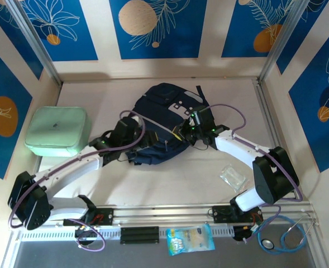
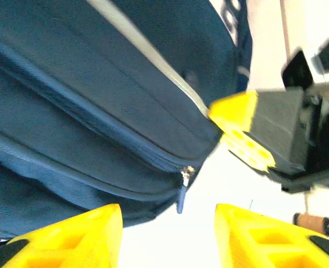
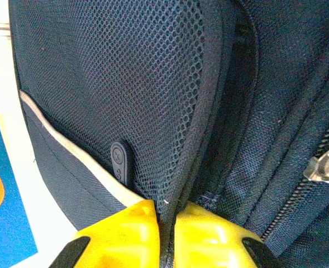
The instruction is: Pack the student bag
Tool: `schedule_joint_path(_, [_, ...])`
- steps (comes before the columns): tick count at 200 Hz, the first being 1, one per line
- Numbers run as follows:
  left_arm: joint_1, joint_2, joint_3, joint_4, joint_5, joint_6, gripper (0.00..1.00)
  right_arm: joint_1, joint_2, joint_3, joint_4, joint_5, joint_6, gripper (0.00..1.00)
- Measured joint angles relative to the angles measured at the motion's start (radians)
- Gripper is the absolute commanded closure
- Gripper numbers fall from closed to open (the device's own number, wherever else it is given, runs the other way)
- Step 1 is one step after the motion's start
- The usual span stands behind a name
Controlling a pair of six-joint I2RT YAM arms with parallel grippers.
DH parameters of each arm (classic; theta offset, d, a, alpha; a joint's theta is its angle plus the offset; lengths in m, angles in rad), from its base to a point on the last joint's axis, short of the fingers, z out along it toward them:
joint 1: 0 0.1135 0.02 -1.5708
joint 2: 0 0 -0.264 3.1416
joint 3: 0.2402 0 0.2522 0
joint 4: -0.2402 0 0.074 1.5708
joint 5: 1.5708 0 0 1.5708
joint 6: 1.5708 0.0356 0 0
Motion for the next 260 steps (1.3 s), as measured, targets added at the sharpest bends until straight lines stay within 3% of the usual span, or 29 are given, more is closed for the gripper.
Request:
schedule_joint_path(31, [-0.118,0.129,0.126,-0.071,-0.062,0.096,0.62,-0.008,0.000,0.000,0.001,-0.018,0.001,0.92])
schedule_joint_path(60, [-0.166,0.244,0.221,-0.129,-0.110,0.147,0.63,-0.014,0.000,0.000,0.005,-0.032,0.001,0.92])
schedule_joint_path(177, [-0.171,0.401,0.342,-0.220,-0.204,0.195,0.76,-0.028,-0.001,0.000,0.022,-0.059,0.004,0.93])
schedule_joint_path(198, [-0.171,0.420,0.359,-0.238,-0.224,0.192,0.83,-0.031,-0.001,0.000,0.024,-0.058,0.004,0.94])
schedule_joint_path(216, [-0.171,0.427,0.360,-0.249,-0.241,0.185,1.00,-0.033,-0.001,0.000,0.023,-0.059,0.004,0.95])
schedule_joint_path(260, [-0.162,0.424,0.360,-0.266,-0.252,0.204,1.00,-0.039,-0.007,-0.005,0.018,-0.051,-0.004,0.96])
